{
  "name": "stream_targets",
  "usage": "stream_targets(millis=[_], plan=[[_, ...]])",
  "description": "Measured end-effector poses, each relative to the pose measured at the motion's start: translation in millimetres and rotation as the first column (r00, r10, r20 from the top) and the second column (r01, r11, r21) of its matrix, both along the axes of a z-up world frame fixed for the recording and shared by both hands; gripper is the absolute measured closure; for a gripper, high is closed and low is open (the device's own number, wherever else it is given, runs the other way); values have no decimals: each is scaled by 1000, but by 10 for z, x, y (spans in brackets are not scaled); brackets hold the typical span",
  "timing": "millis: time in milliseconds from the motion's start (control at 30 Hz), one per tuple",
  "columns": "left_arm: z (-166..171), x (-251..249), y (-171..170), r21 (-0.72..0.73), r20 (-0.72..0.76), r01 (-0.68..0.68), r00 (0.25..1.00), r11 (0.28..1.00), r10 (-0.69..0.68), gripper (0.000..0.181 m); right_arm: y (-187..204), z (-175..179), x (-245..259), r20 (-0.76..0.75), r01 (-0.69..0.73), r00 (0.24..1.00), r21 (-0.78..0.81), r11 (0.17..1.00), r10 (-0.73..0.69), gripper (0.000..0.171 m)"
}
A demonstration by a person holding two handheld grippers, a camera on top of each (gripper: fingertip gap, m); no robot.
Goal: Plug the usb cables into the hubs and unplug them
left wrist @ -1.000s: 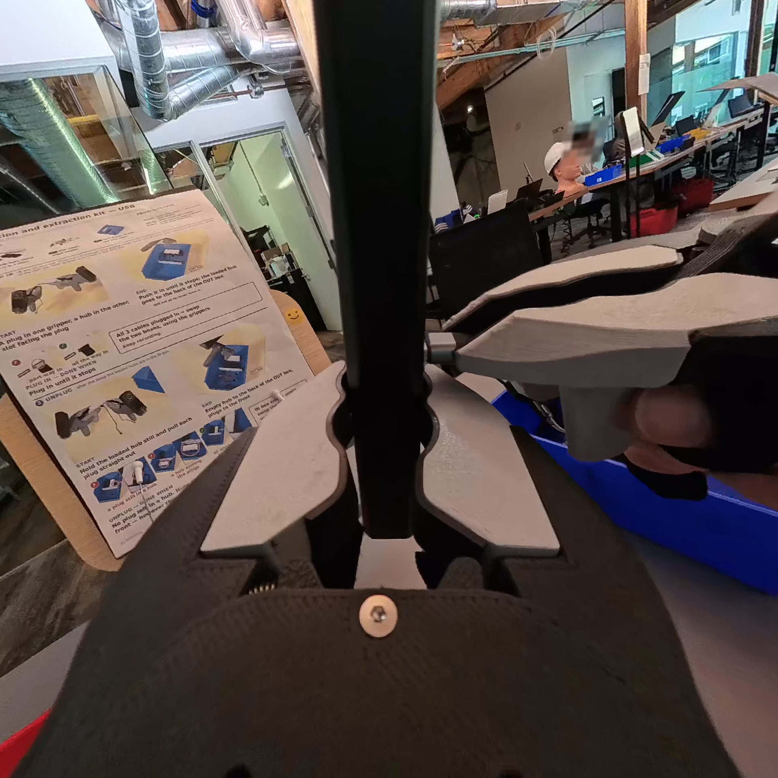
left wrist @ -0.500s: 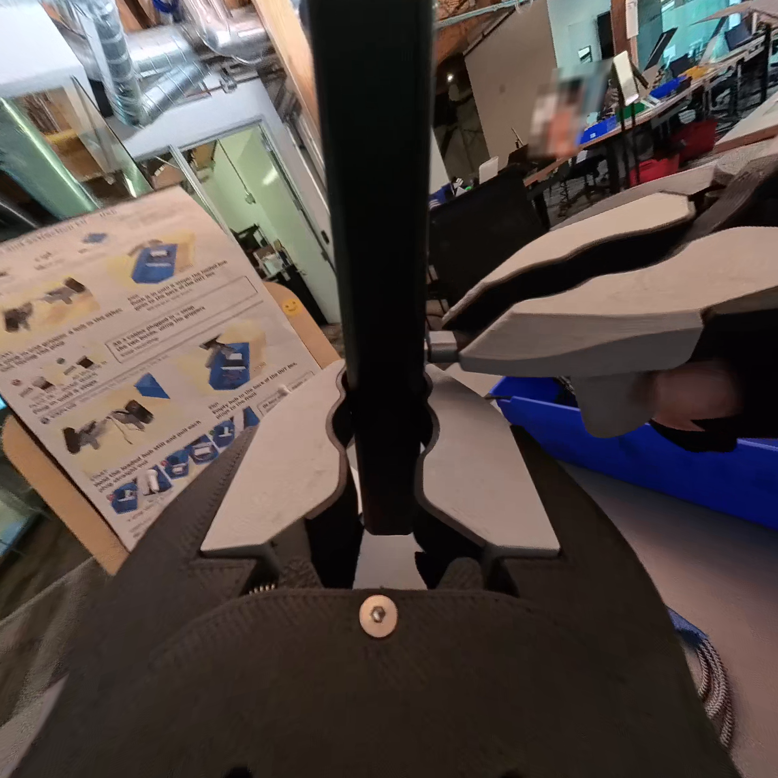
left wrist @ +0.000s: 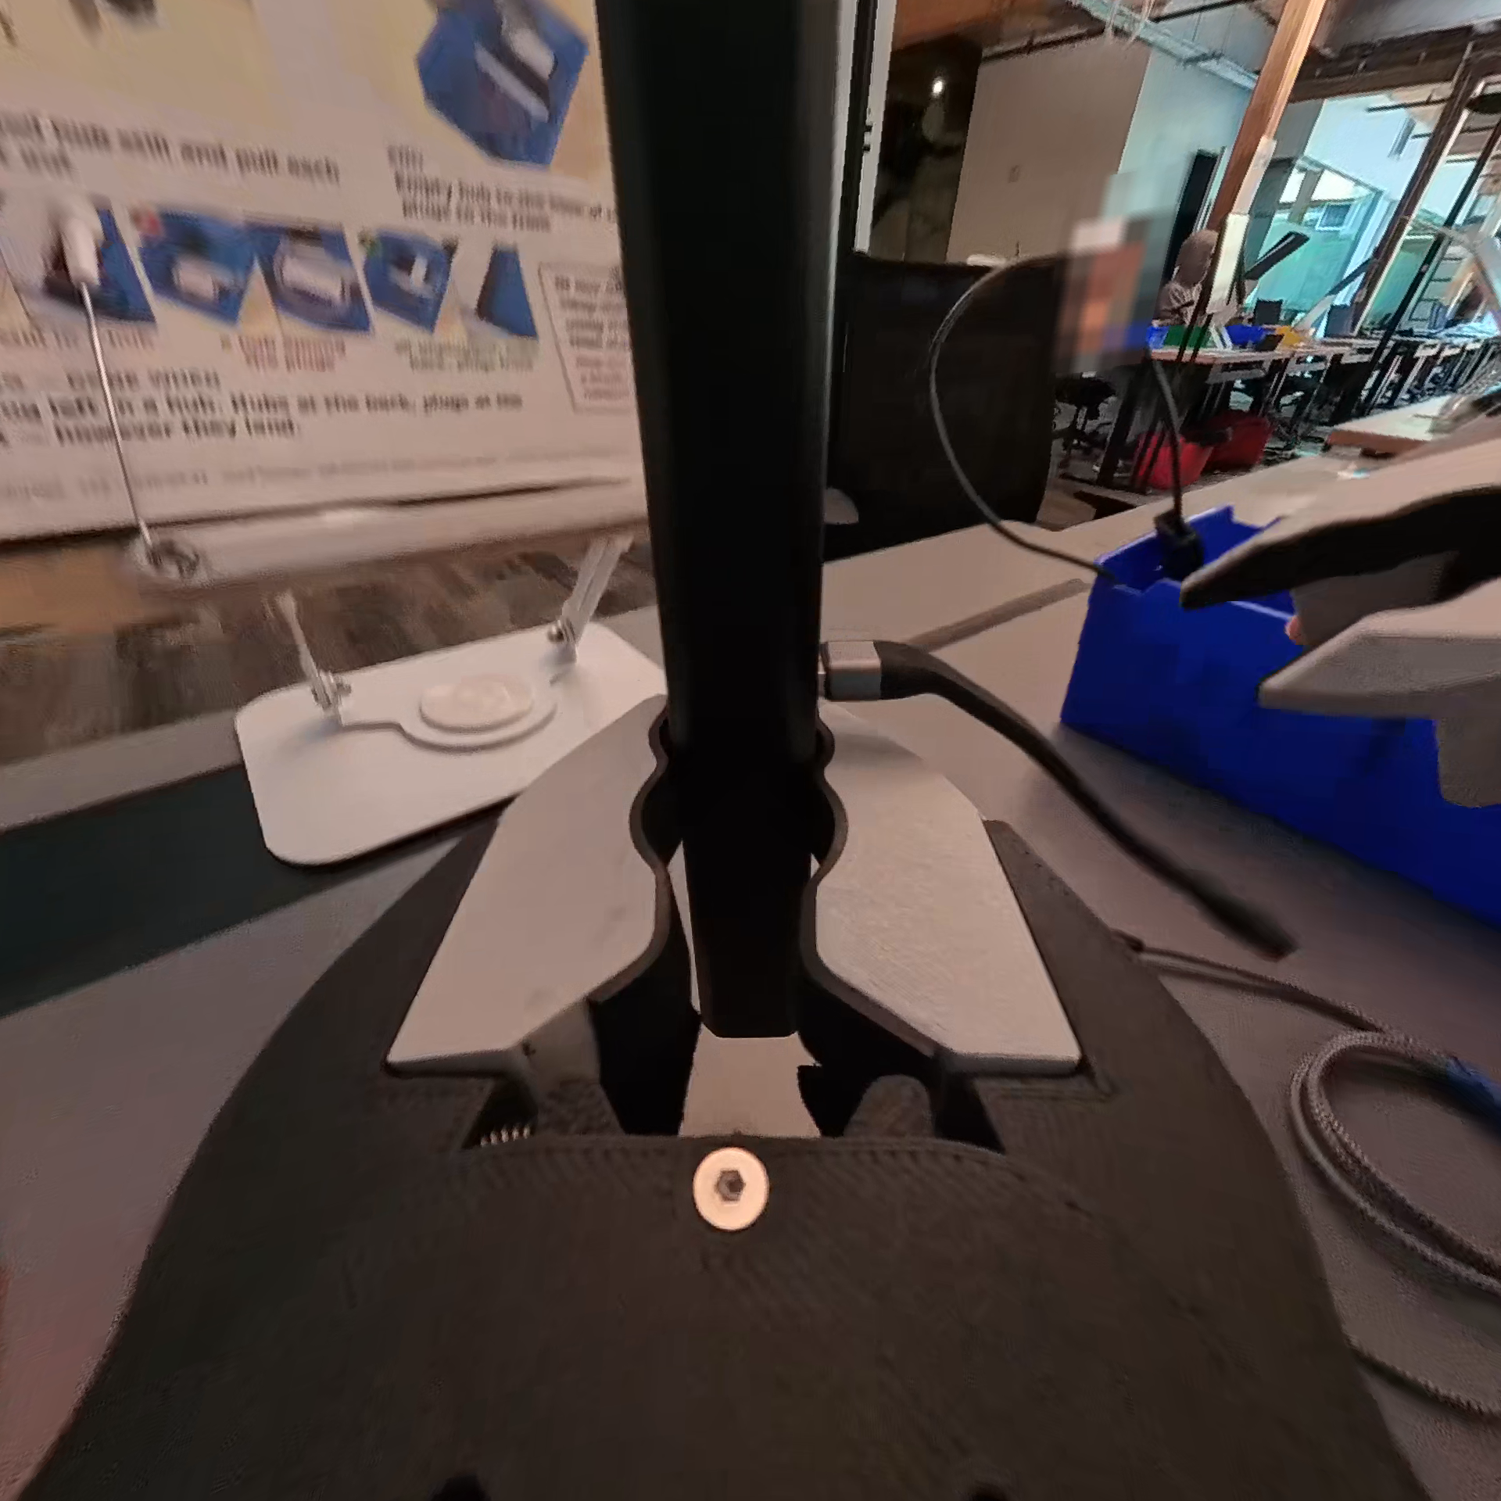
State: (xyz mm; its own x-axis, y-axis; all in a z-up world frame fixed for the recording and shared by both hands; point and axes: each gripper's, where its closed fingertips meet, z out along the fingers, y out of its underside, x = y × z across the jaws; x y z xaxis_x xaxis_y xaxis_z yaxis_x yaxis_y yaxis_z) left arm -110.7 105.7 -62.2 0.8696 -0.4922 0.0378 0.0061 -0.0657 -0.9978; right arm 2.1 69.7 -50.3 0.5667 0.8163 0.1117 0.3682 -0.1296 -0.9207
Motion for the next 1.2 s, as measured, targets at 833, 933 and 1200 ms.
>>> stream_targets(millis=[833,933,1200], plan=[[-741,531,-211,-239,-184,257,935,936,-304,154,-120,-196,-372,-376,-170,921,-154,973,101,113],[-742,642,-261,-229,-203,282,922,932,-329,154,-33,-133,-321,-436,-126,899,-157,980,46,99],[-747,701,-322,-234,-212,315,907,920,-365,154,-175,159,-321,-631,-313,764,-174,934,139,111]])
